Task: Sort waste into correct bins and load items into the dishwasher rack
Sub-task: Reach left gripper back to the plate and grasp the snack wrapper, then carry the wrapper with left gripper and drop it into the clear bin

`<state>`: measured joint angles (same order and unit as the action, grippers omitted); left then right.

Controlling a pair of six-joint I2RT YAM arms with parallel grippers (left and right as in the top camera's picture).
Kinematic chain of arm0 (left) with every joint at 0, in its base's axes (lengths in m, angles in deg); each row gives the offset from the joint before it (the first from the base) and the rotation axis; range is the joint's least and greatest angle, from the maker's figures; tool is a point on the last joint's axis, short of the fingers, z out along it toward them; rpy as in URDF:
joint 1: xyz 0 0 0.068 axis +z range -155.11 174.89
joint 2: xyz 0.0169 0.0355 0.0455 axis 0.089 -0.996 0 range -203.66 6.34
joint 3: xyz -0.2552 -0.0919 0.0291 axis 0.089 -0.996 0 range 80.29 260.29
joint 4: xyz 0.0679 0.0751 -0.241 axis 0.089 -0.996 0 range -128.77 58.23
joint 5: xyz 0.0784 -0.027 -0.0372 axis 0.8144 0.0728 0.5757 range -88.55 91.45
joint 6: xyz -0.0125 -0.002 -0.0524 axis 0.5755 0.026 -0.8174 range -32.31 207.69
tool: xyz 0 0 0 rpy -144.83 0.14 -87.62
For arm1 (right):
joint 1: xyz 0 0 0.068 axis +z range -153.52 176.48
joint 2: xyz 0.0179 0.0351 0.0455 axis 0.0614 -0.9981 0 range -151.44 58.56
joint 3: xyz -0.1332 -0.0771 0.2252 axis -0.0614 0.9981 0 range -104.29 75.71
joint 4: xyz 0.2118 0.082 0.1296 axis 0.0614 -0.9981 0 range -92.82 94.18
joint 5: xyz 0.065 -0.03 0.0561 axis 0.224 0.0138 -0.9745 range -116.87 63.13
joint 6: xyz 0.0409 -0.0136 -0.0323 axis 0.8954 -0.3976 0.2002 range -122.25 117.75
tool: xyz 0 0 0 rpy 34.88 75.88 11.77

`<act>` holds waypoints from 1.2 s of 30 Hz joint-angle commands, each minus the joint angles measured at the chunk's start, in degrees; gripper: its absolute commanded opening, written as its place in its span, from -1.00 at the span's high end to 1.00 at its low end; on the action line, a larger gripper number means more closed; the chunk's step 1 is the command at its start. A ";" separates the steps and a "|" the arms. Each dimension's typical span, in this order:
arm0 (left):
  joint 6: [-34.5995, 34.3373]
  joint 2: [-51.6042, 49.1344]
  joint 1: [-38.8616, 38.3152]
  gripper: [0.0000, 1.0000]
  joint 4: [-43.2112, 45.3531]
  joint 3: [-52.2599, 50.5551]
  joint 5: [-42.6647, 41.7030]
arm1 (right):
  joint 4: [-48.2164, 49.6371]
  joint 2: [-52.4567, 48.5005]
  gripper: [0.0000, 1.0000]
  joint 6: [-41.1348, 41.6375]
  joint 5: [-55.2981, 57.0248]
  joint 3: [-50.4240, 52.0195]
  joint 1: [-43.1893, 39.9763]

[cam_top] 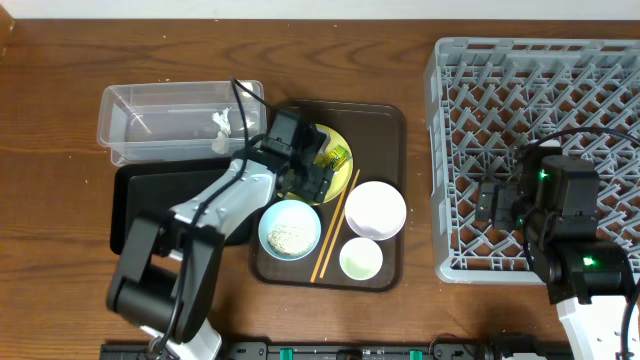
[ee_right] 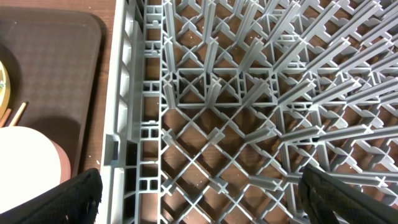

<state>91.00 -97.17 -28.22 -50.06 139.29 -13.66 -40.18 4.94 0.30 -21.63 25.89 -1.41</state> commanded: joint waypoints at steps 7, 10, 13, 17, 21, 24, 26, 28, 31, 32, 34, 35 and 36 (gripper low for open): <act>0.96 -2.05 -0.35 0.25 -0.11 0.85 -0.50 | -0.04 0.20 -0.99 0.20 0.74 -1.29 1.07; 0.96 -2.05 -0.37 0.63 -0.11 0.85 -0.50 | -0.02 0.20 -0.98 0.20 0.74 -1.29 1.07; 0.94 -1.33 -0.33 0.84 -0.11 0.87 0.09 | -0.07 0.20 -0.98 0.17 0.74 -1.29 1.07; 0.92 2.34 -0.33 0.88 -0.79 0.98 4.61 | -0.04 0.20 -0.98 0.17 0.76 -1.29 1.07; 0.94 9.70 0.00 0.88 -0.96 1.03 9.09 | -0.04 0.20 -0.98 0.17 0.76 -1.29 1.07; 0.92 15.58 1.62 0.88 -0.50 1.03 14.16 | -0.04 0.20 -0.98 0.17 0.76 -1.29 1.07; 0.70 18.84 3.61 0.88 0.24 1.03 17.11 | -0.04 0.20 -0.99 0.17 0.76 -1.29 1.07; 0.46 20.94 6.21 0.88 1.33 1.03 18.23 | -0.04 0.20 -0.98 0.17 0.74 -1.29 1.07; -3.93 21.57 11.61 0.87 4.04 1.03 18.21 | -0.07 0.20 -0.99 0.20 0.74 -1.29 1.07; -5.57 21.29 13.09 0.87 4.70 1.03 18.21 | -0.04 0.20 -0.99 0.20 0.74 -1.29 1.07; -10.93 20.22 16.61 0.88 6.21 1.03 18.18 | -0.04 0.20 -0.98 0.20 0.74 -1.29 1.07; -14.73 19.39 18.47 0.87 6.99 1.03 18.18 | -0.07 0.20 -0.99 0.20 0.74 -1.29 1.07; -17.53 18.69 19.65 0.88 7.50 1.03 18.21 | -0.07 0.20 -0.98 0.20 0.74 -1.29 1.07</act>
<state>83.53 -76.58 -11.76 -43.33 139.51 2.97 -40.18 4.96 0.30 -21.63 25.89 -1.41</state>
